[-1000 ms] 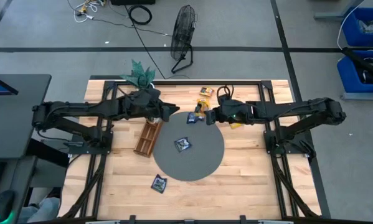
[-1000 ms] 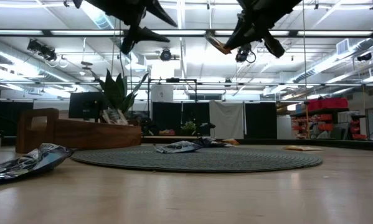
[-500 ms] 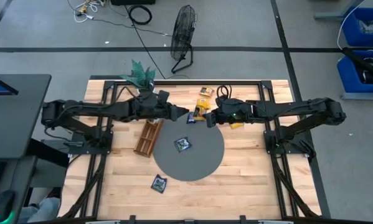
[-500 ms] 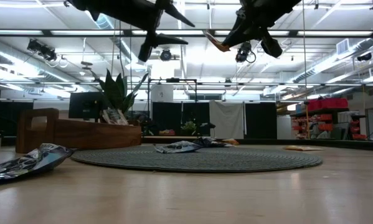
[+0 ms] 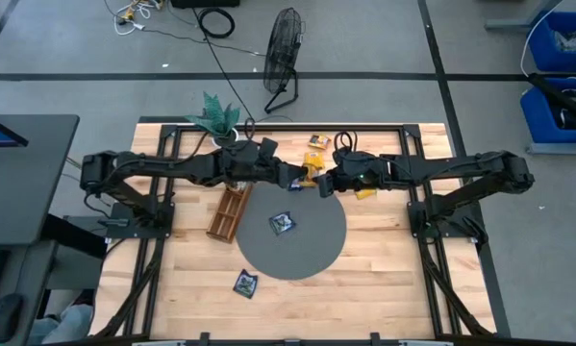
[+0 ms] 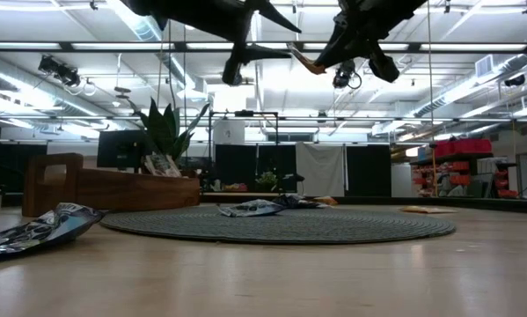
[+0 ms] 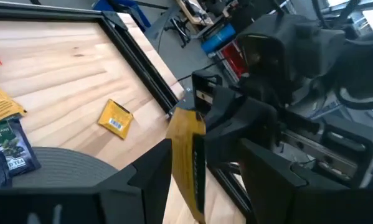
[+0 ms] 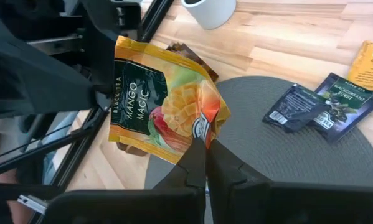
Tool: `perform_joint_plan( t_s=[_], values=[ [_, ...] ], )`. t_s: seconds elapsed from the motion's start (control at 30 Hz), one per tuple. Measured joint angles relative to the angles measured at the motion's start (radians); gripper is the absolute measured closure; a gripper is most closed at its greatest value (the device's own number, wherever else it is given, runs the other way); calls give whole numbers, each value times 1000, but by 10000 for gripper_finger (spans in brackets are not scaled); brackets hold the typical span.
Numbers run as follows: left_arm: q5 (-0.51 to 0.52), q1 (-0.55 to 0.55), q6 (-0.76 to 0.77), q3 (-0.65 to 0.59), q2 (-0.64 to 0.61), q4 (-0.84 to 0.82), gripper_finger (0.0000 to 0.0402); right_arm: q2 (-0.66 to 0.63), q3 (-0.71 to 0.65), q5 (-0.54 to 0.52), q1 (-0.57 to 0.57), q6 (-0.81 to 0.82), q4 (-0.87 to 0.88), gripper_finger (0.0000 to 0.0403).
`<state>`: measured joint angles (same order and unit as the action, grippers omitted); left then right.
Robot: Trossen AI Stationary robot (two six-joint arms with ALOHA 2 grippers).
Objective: Pick & Place Tea
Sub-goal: Put the yellow tea bag into the middle section of the wooden organizer
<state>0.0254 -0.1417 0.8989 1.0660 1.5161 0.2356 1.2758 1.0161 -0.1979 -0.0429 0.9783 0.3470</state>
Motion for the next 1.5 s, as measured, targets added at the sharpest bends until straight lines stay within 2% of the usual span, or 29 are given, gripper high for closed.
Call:
perform_joint_plan(
  t_s=[0.33, 0.5, 0.67, 0.87, 0.93, 1.1, 1.33, 1.5],
  values=[
    [-3, -1, 32, 5, 30, -59, 215, 0, 0, 10, 0, -26, -13, 403],
    [-3, -2, 34, 5, 30, -77, 235, 0, 0, 27, 0, -58, -13, 403],
    [-4, -2, 33, 5, 30, -77, 285, 0, 0, 34, 0, -90, -14, 403],
    [-69, -2, -41, 5, 30, -76, 384, 0, 0, 34, 1, -114, -14, 403],
    [-73, -2, -38, 5, 30, -78, 394, 0, 0, 35, 1, -133, -13, 400],
    [-75, -2, -30, 5, 26, -108, 398, -8, 0, 74, 3, -167, -6, 360],
    [-75, -9, -14, 3, -16, -247, 399, -75, 0, 87, 3, -238, 54, 290],
    [-107, -43, 45, 4, -94, -352, 400, -135, 0, 121, 28, -366, -19, 272]
  ],
)
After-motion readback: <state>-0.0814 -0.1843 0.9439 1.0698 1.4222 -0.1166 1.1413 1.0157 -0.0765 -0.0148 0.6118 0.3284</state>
